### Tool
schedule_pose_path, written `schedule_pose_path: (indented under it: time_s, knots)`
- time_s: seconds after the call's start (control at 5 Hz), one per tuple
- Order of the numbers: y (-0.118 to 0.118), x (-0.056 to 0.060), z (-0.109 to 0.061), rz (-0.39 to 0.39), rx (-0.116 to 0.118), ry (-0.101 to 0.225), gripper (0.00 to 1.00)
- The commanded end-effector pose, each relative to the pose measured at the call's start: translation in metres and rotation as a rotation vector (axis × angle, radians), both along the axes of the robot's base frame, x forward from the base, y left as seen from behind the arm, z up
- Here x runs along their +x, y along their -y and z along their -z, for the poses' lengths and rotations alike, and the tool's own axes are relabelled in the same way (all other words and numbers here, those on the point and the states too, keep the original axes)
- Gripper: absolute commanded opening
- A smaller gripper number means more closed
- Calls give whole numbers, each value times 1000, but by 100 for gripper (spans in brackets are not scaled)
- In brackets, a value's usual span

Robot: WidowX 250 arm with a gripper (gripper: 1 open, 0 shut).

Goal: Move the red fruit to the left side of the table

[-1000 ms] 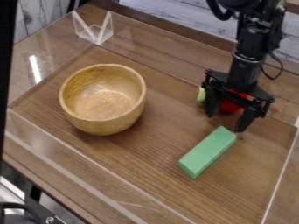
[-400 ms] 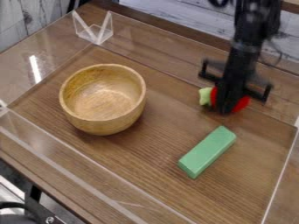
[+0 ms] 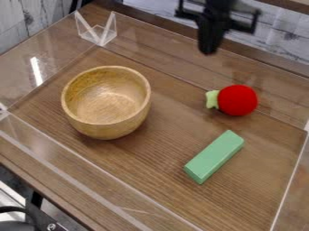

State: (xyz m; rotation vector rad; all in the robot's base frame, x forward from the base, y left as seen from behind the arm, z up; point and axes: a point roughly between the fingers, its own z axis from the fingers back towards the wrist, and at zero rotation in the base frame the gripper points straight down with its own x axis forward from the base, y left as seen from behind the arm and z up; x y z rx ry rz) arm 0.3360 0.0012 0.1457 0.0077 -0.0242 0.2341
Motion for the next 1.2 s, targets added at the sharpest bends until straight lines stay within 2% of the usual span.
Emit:
schedule_pose_path:
  time_s: [0.0, 0.2, 0.4, 0.6, 1.0]
  knots:
    - [28, 4, -21, -17, -4, 62, 0]
    - [55, 5, -9, -34, -5, 32, 100]
    - [66, 11, 15, -67, -1, -2, 100]
    - [67, 15, 43, -119, 4, -32, 100]
    - [64, 24, 70, -171, 13, -82, 100]
